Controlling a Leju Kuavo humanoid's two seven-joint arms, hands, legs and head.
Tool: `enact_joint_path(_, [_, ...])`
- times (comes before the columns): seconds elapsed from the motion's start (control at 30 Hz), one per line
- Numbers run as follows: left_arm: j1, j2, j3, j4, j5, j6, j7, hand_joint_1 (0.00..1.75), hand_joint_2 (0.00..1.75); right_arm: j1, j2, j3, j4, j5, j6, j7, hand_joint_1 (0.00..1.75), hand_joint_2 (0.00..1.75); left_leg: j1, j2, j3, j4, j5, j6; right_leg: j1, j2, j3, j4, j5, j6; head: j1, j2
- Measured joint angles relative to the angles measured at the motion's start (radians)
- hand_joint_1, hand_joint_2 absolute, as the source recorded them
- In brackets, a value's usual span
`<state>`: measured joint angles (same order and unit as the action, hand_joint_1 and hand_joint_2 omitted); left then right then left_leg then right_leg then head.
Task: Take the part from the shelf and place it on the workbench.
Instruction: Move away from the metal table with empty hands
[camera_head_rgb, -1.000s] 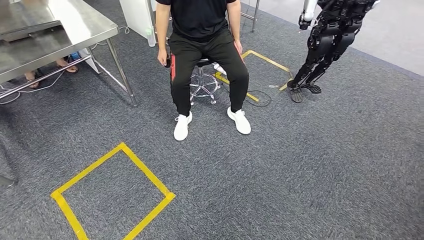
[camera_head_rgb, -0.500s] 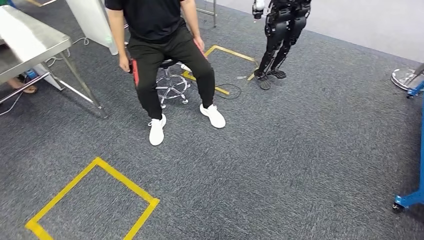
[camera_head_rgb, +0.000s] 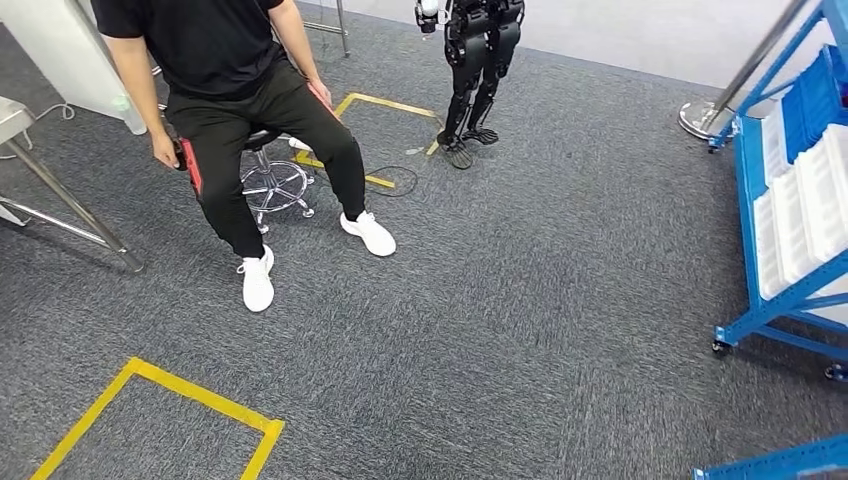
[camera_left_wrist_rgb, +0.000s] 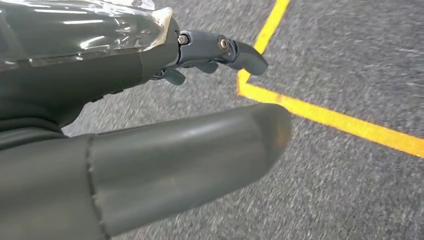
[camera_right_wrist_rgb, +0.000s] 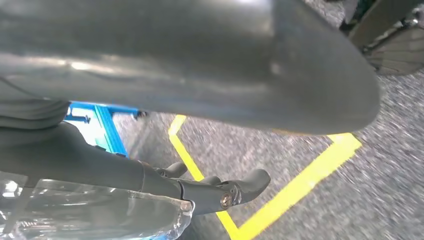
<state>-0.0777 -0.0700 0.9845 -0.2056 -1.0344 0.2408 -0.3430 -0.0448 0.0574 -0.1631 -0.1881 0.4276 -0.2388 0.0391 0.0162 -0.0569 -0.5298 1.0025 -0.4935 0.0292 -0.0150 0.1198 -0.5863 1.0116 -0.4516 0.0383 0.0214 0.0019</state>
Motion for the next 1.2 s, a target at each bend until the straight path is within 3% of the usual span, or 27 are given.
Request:
enact_joint_path(0.03, [0.0,0.0,-0.001,0.0,0.0,-0.001,-0.001,0.0,0.0,0.0,0.0,0.0,0.0,0.0,0.0,-0.001,0.0,0.0,0.0,0.015,0.002,-0.006,0.005,0.008,0.001,-0.027,-0.016,0.028,-0.016,0.0,0.002,0.0])
enact_joint_path(0.1, [0.002,0.002,-0.003,0.0,-0.001,-0.004,-0.001,0.0,0.0,-0.001,0.002,0.0,0.0,-0.001,0.0,-0.004,0.0,0.0,-0.002,0.049,0.003,-0.012,0.008,0.017,0.001,-0.089,-0.073,0.143,-0.073,-0.005,0.005,0.0])
enact_joint_path(0.17, [0.004,0.003,-0.003,0.0,-0.001,-0.006,-0.002,0.0,0.0,-0.002,0.003,0.0,0.0,-0.001,0.0,-0.006,0.0,0.0,-0.006,0.082,0.001,-0.012,0.007,0.018,-0.001,-0.106,-0.128,0.261,-0.12,-0.001,0.006,0.0])
enact_joint_path(0.2, [0.004,0.003,-0.004,0.0,-0.001,-0.006,-0.003,0.0,0.0,0.0,0.003,0.0,0.0,-0.001,0.0,-0.006,0.0,0.0,-0.007,0.098,0.0,-0.012,0.007,0.018,-0.002,-0.108,-0.131,0.275,-0.123,0.006,0.006,0.0])
enact_joint_path(0.23, [0.004,0.003,-0.004,0.0,-0.001,-0.007,-0.003,0.0,0.0,0.001,0.003,0.0,0.0,0.0,0.0,-0.007,0.0,0.0,-0.007,0.111,0.0,-0.012,0.006,0.017,-0.003,-0.112,-0.114,0.25,-0.111,0.015,0.006,0.0])
enact_joint_path(0.3, [0.003,0.002,-0.004,0.0,0.0,-0.006,-0.004,0.0,0.0,0.001,0.002,-0.001,0.0,0.0,0.0,-0.008,0.0,0.0,-0.008,0.135,0.004,-0.011,0.004,0.013,-0.006,-0.147,-0.028,0.105,-0.064,0.028,0.006,0.0])
enact_joint_path(0.37, [0.003,0.002,-0.004,0.0,0.002,-0.005,-0.003,0.0,0.0,-0.003,0.002,-0.001,0.0,0.001,-0.001,-0.008,0.0,0.0,-0.012,0.157,0.013,-0.01,-0.003,0.001,-0.002,-0.196,0.032,-0.003,-0.029,0.022,0.004,0.0])
enact_joint_path(0.4, [0.003,0.002,-0.004,0.0,0.002,-0.004,-0.002,0.0,0.0,-0.004,0.002,-0.001,0.0,0.001,-0.001,-0.008,0.0,0.0,-0.014,0.166,0.018,-0.01,-0.007,-0.005,0.0,-0.207,0.037,-0.015,-0.023,0.014,0.003,0.0])
enact_joint_path(0.47, [0.0,0.002,-0.005,0.0,0.003,-0.004,0.001,0.0,0.0,-0.005,0.002,-0.002,0.0,0.001,-0.002,-0.003,0.0,0.0,-0.011,0.185,0.027,-0.012,-0.013,-0.019,0.001,-0.187,0.034,-0.016,-0.017,-0.005,0.001,0.0])
enact_joint_path(0.5, [-0.002,0.001,-0.005,0.0,0.002,-0.004,0.002,0.0,0.0,-0.004,0.002,-0.002,0.0,0.001,-0.002,0.0,0.0,0.0,-0.008,0.174,0.027,-0.005,-0.02,-0.026,-0.003,-0.175,0.036,-0.018,-0.015,-0.012,0.001,0.0])
enact_joint_path(0.53, [-0.003,0.0,-0.005,0.0,0.001,-0.004,0.003,0.0,0.0,-0.004,0.001,-0.002,0.0,0.001,-0.002,0.004,0.0,0.0,-0.005,0.151,0.02,0.016,-0.039,-0.031,-0.007,-0.163,0.038,-0.021,-0.011,-0.021,0.0,0.0])
enact_joint_path(0.6, [-0.001,-0.002,-0.007,0.001,-0.002,-0.004,0.005,0.0,0.0,-0.004,-0.001,-0.003,0.0,0.001,-0.002,0.011,0.0,0.0,0.0,0.086,-0.025,0.12,-0.107,-0.037,-0.011,-0.14,0.037,-0.022,-0.005,-0.033,-0.001,0.0])
enact_joint_path(0.67, [0.004,-0.004,-0.009,0.002,-0.003,-0.004,0.009,0.0,0.0,-0.004,-0.003,-0.004,0.0,-0.003,-0.002,0.015,0.0,0.0,0.001,0.06,-0.089,0.251,-0.166,-0.038,-0.006,-0.112,0.034,-0.022,-0.003,-0.038,-0.001,0.0])
enact_joint_path(0.7, [0.006,-0.004,-0.009,0.002,-0.003,-0.003,0.01,0.0,0.0,-0.003,-0.004,-0.004,0.0,-0.005,-0.002,0.015,0.0,0.0,0.002,0.056,-0.107,0.282,-0.168,-0.038,-0.005,-0.097,0.033,-0.021,-0.002,-0.039,-0.001,0.0])
enact_joint_path(0.73, [0.008,-0.005,-0.01,0.002,-0.003,-0.003,0.011,0.0,0.0,-0.002,-0.004,-0.005,0.0,-0.007,-0.002,0.015,0.0,0.0,0.003,0.054,-0.108,0.276,-0.149,-0.037,-0.004,-0.082,0.034,-0.021,-0.002,-0.039,-0.001,0.0])
enact_joint_path(0.77, [0.008,-0.005,-0.01,0.002,-0.003,-0.002,0.011,0.0,0.0,-0.001,-0.005,-0.006,0.0,-0.008,-0.002,0.014,0.0,0.0,0.005,0.05,-0.091,0.231,-0.113,-0.036,-0.004,-0.067,0.036,-0.02,-0.002,-0.038,-0.001,0.0])
enact_joint_path(0.83, [0.008,-0.005,-0.01,0.002,-0.002,-0.002,0.01,0.0,0.0,-0.001,-0.005,-0.007,0.0,-0.008,-0.002,0.009,0.0,0.0,0.013,0.011,-0.036,0.097,-0.038,-0.035,-0.002,-0.04,0.034,-0.013,-0.004,-0.035,-0.001,0.0])
enact_joint_path(0.9, [0.008,-0.005,-0.01,0.002,-0.002,-0.001,0.008,0.0,0.0,-0.004,-0.006,-0.007,0.0,-0.006,-0.002,0.002,0.0,0.0,0.014,-0.02,-0.009,0.024,-0.011,-0.031,0.002,-0.017,0.023,-0.006,-0.003,-0.025,0.0,0.0])
enact_joint_path(0.97, [0.007,-0.006,-0.01,0.002,0.0,0.003,0.005,0.0,0.0,-0.003,-0.008,-0.007,0.0,0.001,-0.002,-0.005,0.0,0.0,0.006,-0.005,-0.008,0.017,-0.008,-0.017,0.002,0.005,0.01,-0.008,0.002,-0.007,0.0,0.0])
enact_joint_path(1.03, [0.004,-0.008,-0.01,0.002,0.003,0.01,0.003,0.0,0.0,-0.001,-0.01,-0.007,0.0,0.01,-0.003,-0.008,0.0,0.0,0.002,0.019,-0.005,0.006,0.001,0.002,0.0,-0.017,-0.007,0.013,-0.007,0.001,0.0,0.0])
enact_joint_path(1.07, [0.004,-0.009,-0.01,0.002,0.005,0.015,0.002,0.0,0.0,-0.003,-0.01,-0.007,0.0,0.015,-0.003,-0.008,0.0,0.0,0.002,0.032,-0.005,-0.001,0.005,0.011,0.002,-0.044,-0.026,0.049,-0.026,-0.001,0.002,0.0])
enact_joint_path(1.13, [0.005,-0.009,-0.01,0.002,0.008,0.022,0.003,0.0,0.0,-0.008,-0.012,-0.007,0.0,0.024,-0.003,-0.007,0.0,0.0,-0.001,0.062,-0.006,-0.004,0.008,0.019,0.002,-0.094,-0.089,0.178,-0.085,-0.009,0.005,0.0])
enact_joint_path(1.2, [0.006,-0.009,-0.01,0.002,0.013,0.028,0.007,0.0,0.0,-0.011,-0.013,-0.007,0.0,0.031,-0.002,-0.002,0.0,0.0,-0.005,0.092,-0.009,-0.003,0.007,0.02,0.0,-0.106,-0.139,0.286,-0.124,-0.006,0.006,0.0])
